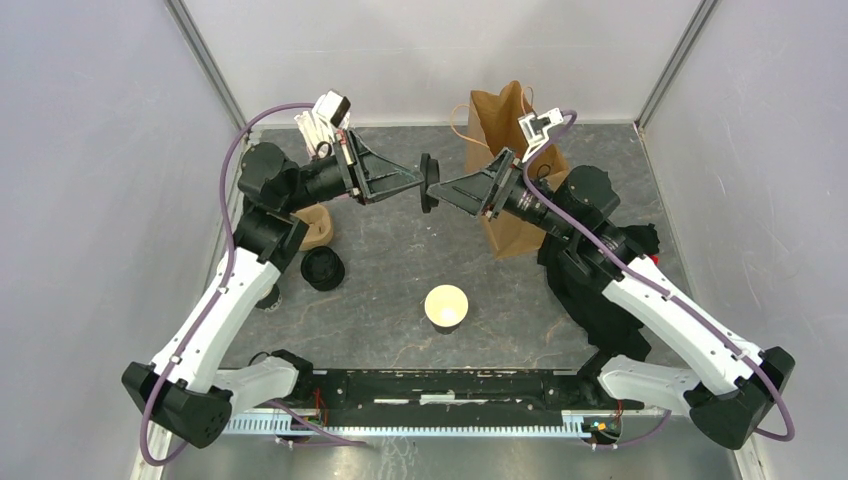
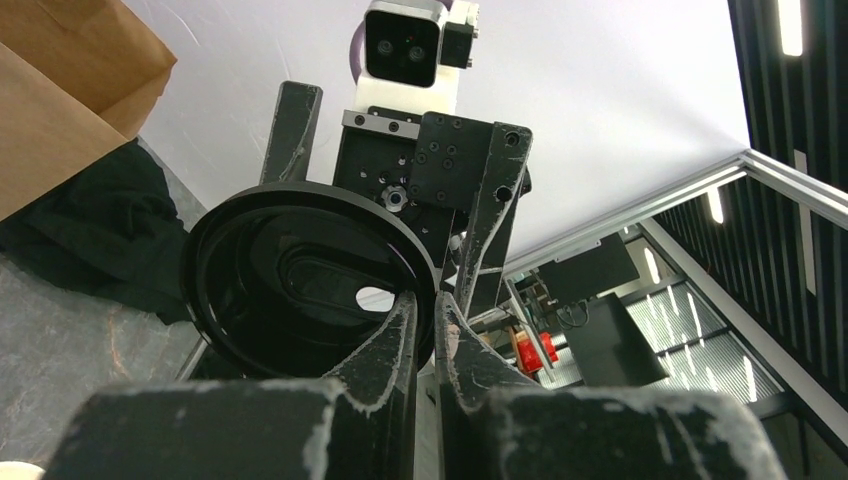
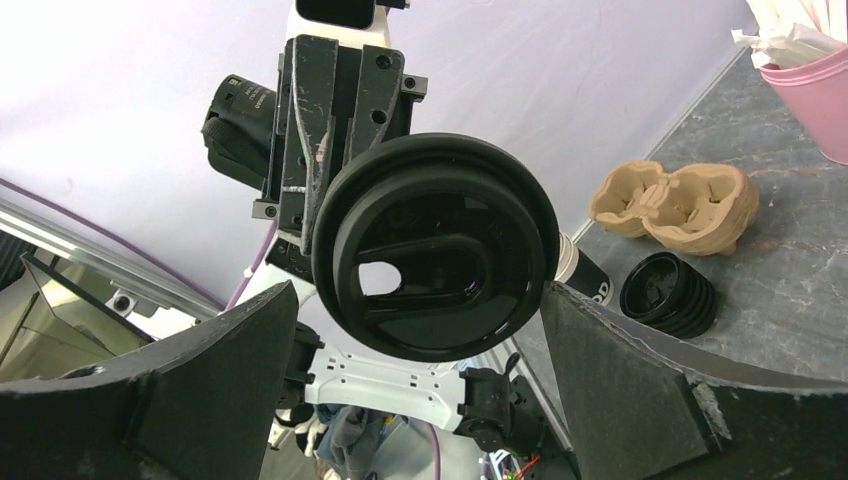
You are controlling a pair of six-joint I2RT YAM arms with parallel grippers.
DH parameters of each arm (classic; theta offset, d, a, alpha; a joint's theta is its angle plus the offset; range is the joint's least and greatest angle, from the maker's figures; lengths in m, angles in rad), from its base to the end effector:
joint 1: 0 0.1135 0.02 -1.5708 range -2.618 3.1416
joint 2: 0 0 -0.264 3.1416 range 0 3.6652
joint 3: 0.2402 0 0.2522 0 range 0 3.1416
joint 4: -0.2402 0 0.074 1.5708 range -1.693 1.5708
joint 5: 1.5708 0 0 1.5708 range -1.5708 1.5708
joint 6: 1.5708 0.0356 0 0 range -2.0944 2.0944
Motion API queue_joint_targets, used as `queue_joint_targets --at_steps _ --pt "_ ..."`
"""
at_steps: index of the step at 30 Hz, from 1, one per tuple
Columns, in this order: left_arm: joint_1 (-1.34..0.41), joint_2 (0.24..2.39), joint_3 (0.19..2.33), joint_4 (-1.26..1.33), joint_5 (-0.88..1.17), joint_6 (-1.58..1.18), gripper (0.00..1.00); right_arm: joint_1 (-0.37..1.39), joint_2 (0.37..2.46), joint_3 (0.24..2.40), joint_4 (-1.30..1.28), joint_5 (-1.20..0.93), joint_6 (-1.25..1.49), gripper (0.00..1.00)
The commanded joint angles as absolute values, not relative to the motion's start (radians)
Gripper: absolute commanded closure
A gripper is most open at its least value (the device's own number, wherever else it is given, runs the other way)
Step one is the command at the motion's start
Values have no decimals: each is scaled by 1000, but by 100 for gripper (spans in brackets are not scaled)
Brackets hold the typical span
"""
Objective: Pack the takeout coffee
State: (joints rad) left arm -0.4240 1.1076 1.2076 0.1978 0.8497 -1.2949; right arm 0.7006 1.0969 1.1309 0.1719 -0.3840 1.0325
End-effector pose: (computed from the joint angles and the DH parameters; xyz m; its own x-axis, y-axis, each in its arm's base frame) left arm 0.2014 -0.1202 0.4624 -0.8182 -0.3276 -0.4725 0.5096 -0.0327 -0.8598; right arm 0.1803 0.1695 0.4386 -0.6738 0.4731 -0.5676 -0.5843 0.1290 0.8012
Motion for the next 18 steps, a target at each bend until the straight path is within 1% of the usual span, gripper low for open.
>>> queue_joint_targets --at_steps 1,9,14,18 --pt "-438 1120 1228 252 886 -1338 96 705 1094 1123 238 -376 1046 2" --pt "-471 1127 1229 259 871 -1334 97 704 1065 1084 251 -344 1049 4" --pt "-491 1121 1222 259 857 -1332 96 704 1053 1055 307 -348 1081 14" --pt "-500 1110 1210 259 844 -1329 96 705 1035 1044 323 -336 1083 18"
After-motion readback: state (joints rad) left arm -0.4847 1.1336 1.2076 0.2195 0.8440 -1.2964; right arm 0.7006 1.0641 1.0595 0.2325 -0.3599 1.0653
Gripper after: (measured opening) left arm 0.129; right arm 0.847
